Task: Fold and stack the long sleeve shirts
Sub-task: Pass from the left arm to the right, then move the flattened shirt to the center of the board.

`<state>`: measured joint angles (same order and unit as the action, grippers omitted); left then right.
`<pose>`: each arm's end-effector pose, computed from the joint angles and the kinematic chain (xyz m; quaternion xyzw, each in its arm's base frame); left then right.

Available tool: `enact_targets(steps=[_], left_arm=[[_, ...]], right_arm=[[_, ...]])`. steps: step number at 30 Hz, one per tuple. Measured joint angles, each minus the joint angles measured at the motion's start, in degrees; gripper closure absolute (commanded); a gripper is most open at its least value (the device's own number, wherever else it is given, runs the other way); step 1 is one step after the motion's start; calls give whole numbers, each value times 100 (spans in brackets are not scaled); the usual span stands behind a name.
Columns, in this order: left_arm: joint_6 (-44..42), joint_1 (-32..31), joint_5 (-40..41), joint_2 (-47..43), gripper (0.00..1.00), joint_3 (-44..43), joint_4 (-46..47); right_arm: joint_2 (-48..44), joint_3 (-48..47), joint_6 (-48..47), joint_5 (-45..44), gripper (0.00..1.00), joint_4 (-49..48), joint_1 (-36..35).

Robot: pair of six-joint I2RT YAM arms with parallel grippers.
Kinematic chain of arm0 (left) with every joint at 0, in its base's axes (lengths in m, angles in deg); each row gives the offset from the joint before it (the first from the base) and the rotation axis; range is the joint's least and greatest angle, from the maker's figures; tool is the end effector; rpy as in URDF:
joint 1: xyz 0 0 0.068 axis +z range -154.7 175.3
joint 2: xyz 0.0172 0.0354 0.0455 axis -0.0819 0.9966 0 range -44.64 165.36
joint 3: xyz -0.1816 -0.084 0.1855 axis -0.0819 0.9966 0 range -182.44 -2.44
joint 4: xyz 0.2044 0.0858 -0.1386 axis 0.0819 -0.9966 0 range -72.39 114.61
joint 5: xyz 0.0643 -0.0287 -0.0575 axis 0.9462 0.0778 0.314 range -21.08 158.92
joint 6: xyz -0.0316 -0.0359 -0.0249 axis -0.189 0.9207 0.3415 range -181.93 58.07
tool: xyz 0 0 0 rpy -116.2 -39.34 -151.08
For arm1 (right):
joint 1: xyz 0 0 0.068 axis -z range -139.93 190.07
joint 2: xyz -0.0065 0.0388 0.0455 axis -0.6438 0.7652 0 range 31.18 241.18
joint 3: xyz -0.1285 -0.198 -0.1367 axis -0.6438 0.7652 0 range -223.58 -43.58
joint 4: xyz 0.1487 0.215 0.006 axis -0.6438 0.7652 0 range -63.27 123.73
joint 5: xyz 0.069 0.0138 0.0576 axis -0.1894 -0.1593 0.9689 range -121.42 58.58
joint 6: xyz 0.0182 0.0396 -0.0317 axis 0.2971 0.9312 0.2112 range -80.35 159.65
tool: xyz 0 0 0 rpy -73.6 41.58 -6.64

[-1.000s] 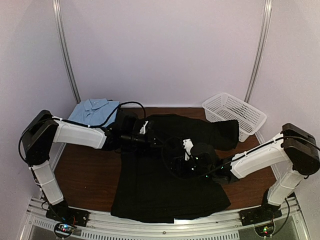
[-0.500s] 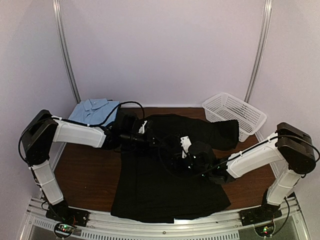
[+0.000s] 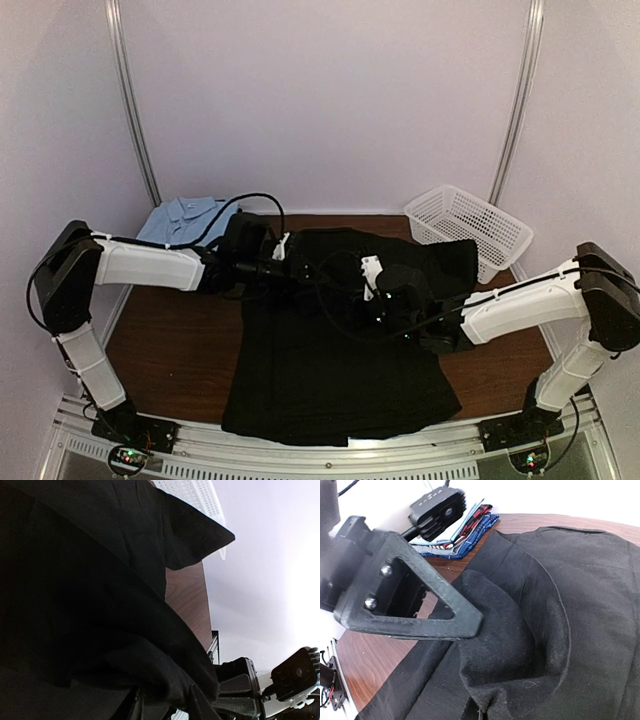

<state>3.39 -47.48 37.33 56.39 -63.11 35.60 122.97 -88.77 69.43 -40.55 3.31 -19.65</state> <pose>0.2713 -0.2765 0.2085 -0.0276 0.8415 -0.5311 0.0948 0.1765 0.2913 0.1976 -0.1726 0.8152 0.3393 0.4366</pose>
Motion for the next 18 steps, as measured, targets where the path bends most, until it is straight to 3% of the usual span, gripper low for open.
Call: enact_targets(steps=[9,18], left_arm=[[-612,205,881,-1366,56,391,-1156],[-695,236,1937,-3145,54,2184,-2551]], right_arm=[[-92,-717,17,195,100,1025,645],[879,-1478,-57,962,100,1478,962]])
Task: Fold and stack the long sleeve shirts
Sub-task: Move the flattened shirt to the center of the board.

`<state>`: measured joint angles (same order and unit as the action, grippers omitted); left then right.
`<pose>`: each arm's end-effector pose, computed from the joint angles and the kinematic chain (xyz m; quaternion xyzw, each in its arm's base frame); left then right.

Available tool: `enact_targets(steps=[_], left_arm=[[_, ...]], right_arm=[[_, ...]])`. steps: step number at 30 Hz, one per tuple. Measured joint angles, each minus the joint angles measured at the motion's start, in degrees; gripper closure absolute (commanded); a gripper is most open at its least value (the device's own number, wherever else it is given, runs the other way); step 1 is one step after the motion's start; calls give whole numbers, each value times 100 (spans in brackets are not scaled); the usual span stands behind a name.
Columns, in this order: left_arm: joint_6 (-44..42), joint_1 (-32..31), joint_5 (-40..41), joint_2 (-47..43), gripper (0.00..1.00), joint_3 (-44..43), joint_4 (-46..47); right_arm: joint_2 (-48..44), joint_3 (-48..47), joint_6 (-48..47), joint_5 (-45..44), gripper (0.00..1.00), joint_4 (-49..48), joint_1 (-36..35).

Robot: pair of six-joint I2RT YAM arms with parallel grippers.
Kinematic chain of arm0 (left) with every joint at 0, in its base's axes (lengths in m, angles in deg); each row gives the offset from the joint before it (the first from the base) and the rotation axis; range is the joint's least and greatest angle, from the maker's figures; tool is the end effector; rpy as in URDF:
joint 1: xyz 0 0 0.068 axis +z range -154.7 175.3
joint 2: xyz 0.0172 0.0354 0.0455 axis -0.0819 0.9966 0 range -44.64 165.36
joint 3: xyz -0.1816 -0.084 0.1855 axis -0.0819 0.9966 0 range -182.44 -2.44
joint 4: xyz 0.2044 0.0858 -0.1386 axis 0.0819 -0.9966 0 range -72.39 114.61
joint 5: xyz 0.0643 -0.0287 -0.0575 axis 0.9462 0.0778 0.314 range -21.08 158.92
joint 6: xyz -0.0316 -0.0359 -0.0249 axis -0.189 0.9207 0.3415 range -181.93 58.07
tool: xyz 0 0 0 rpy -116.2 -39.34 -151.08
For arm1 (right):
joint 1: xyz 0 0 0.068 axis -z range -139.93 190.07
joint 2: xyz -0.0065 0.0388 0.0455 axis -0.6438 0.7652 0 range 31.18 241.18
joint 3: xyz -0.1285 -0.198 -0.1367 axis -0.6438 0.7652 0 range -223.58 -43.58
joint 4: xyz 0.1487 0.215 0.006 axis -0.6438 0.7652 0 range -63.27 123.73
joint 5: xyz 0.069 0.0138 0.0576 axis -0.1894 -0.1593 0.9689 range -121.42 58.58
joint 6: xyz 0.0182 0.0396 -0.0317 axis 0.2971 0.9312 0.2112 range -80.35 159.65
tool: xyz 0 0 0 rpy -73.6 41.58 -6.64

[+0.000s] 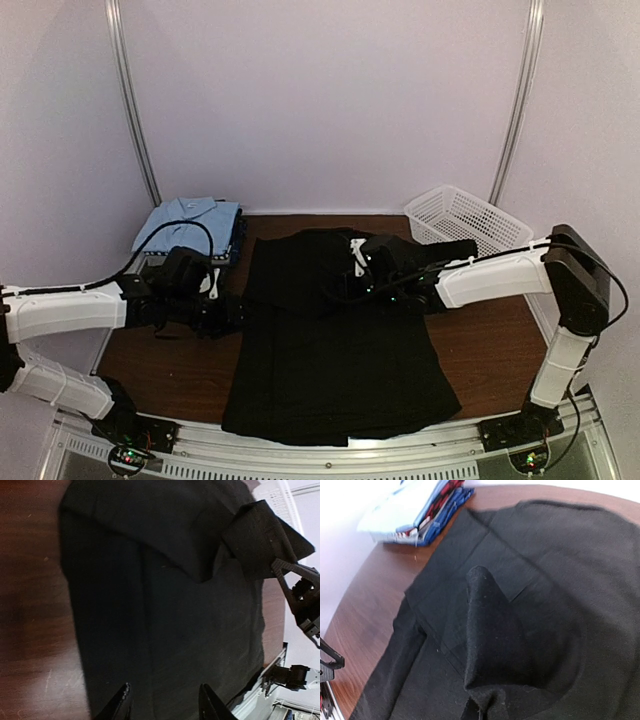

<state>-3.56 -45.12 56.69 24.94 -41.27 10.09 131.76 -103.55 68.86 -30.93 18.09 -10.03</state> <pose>0.1821 -0.1651 0.2099 -0.1034 0.9146 -0.3513 0.1714 0.2476 0.2968 0.2011 -0.1606 0.8596 0.3124 0.3711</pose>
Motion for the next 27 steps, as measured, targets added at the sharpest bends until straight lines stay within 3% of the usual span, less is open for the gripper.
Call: enact_targets(steps=[6,17,27], left_arm=[[-63,181,343,358,58,256,-92],[-437,535,293,2734,61,-1252,925],[-739,1484,184,2920,61,-990,868]], right_arm=[[807,-520,-190,461,100,278,0],[1036,-942,-343,745,100,525,319],[1209,-951,-57,776,100,411,380]])
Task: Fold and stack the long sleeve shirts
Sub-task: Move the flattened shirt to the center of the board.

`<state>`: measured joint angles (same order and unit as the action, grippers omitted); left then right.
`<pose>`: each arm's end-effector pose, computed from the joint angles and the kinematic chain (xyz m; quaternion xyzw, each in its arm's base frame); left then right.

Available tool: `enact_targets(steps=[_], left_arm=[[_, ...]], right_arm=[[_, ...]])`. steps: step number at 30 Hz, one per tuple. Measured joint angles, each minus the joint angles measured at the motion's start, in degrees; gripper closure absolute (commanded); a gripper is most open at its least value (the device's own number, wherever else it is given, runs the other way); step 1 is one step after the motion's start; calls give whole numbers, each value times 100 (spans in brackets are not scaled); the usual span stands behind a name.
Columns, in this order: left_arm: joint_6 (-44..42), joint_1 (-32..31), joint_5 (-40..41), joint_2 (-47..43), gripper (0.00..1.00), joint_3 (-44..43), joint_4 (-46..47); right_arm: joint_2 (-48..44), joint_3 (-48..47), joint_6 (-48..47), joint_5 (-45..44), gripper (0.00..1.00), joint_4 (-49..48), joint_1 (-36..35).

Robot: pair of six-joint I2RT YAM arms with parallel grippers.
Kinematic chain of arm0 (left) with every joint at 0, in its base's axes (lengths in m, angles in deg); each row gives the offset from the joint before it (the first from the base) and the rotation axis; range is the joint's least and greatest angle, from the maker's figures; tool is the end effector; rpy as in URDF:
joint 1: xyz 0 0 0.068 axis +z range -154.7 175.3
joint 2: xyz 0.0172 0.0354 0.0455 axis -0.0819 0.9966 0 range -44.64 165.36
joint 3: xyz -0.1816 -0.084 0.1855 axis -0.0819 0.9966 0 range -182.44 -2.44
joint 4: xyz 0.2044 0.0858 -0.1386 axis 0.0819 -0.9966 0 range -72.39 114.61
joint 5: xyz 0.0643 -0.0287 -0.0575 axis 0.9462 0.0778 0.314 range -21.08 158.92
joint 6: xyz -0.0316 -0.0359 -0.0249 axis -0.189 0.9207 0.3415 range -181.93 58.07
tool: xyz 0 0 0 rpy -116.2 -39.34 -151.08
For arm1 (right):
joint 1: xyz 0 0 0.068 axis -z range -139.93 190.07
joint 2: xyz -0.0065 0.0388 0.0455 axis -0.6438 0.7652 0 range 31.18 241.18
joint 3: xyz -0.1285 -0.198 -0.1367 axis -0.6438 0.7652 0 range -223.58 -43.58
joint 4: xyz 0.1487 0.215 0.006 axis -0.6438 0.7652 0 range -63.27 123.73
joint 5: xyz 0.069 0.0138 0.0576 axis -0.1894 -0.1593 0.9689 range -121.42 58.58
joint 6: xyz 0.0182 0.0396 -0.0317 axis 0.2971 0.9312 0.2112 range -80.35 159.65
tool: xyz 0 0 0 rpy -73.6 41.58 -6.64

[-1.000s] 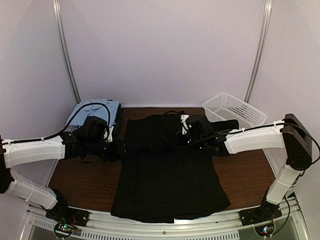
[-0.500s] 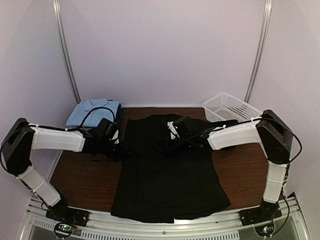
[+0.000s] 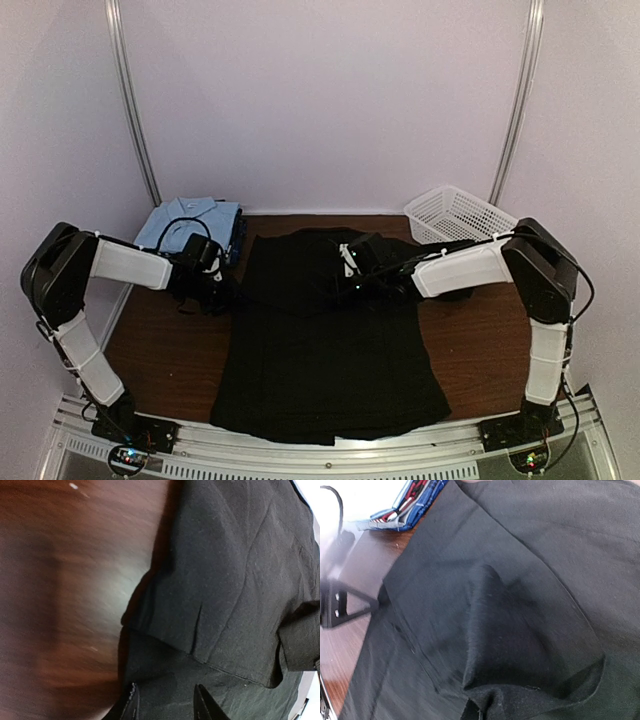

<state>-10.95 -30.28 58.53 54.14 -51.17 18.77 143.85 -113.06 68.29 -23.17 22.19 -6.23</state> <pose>0.2901 -0.1460 0.1349 -0.1834 0.9347 -0.2488 0.1756 0.2911 0.3121 0.1650 -0.1688 0.8835 0.3144 0.3036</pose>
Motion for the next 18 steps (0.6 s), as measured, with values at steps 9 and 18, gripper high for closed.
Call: enact_targets(steps=[9,18], left_arm=[[-483,531,-190,256,62,-299,-57],[-769,562,-210,-570,60,-188,-721]], right_arm=[[516,-407,136,74,100,39,24],[605,-824,127,98,100,262,59]])
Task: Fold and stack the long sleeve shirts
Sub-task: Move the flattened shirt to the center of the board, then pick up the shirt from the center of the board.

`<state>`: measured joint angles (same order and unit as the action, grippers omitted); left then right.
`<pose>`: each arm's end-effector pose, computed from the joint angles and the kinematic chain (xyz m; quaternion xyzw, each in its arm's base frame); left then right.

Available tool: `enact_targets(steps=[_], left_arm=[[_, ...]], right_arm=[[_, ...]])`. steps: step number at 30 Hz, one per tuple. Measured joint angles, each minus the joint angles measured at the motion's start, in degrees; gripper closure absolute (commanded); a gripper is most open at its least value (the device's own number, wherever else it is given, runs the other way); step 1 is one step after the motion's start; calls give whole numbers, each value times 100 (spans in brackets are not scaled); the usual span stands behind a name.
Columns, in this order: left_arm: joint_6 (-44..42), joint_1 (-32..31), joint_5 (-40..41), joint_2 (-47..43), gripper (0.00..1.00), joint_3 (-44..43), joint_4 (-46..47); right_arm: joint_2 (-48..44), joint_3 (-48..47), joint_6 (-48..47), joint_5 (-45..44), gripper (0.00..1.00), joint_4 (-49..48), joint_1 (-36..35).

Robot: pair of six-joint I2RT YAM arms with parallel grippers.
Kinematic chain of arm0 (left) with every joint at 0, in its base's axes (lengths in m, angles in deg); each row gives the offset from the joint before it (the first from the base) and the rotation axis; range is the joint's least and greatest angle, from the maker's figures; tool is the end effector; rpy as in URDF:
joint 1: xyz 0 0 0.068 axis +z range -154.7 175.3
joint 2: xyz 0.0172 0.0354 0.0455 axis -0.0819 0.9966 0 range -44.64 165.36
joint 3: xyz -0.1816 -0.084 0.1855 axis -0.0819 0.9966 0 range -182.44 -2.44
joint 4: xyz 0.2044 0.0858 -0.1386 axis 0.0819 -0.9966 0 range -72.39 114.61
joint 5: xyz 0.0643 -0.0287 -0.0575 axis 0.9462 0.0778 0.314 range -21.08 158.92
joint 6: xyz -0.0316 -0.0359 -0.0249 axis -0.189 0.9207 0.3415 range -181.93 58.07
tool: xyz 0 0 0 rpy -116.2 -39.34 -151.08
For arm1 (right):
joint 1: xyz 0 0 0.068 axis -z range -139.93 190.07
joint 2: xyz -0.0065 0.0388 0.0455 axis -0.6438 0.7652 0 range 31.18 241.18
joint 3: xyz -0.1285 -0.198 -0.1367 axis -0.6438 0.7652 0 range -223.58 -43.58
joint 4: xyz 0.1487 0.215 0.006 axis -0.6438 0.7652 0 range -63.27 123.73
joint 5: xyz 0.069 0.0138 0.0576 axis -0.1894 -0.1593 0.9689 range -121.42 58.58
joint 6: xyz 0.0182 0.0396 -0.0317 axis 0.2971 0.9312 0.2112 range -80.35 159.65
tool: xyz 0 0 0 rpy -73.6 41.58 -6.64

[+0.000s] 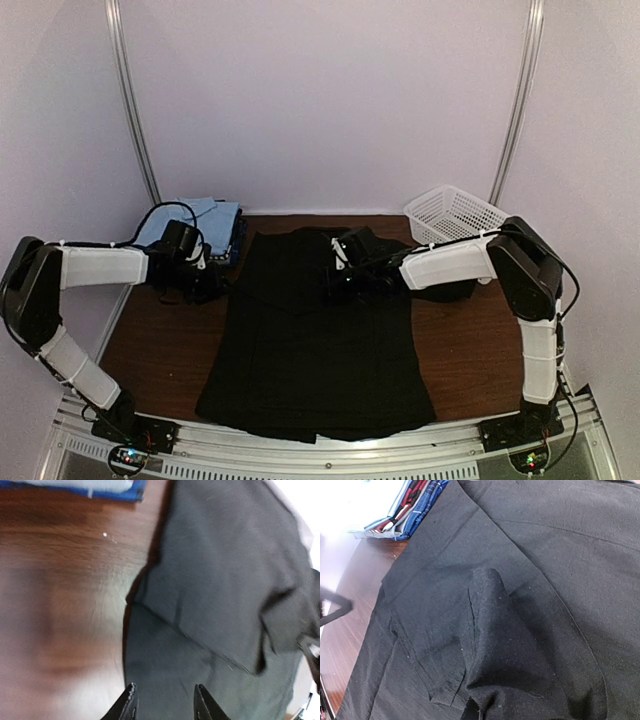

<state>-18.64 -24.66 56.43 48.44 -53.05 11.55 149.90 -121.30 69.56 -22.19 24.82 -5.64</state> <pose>0.2953 -0.1155 0.1663 -0.1604 0.9364 -0.2429 0.1962 0.3142 0.3304 0.1608 -0.1580 0.8867 0.3200 0.2939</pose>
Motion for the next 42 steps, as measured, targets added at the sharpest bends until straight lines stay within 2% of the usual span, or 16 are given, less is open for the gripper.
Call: enact_targets(steps=[5,9,13,19,25,32,42], left_arm=[[28,-63,-61,-1495,60,734,-378],[297,-385,-22,-2509,61,1451,-938],[874,-1091,184,-3366,61,1954,-1539],[1825,-2188,682,-4144,61,2116,-2382],[2671,-2964,975,-4583,61,2457,-2907],[3501,-3866,1224,-4485,62,2699,-3265],[3849,-4026,1344,-4459,75,2789,-3303]], right_arm=[[0,-70,-15,22,100,55,2],[0,-79,-17,87,100,90,15],[0,-79,-17,151,100,101,17],[-11,-79,-17,260,100,105,22],[-175,-79,-17,280,100,90,22],[-446,-79,-17,293,100,79,22],[-518,-79,-17,297,100,92,22]])
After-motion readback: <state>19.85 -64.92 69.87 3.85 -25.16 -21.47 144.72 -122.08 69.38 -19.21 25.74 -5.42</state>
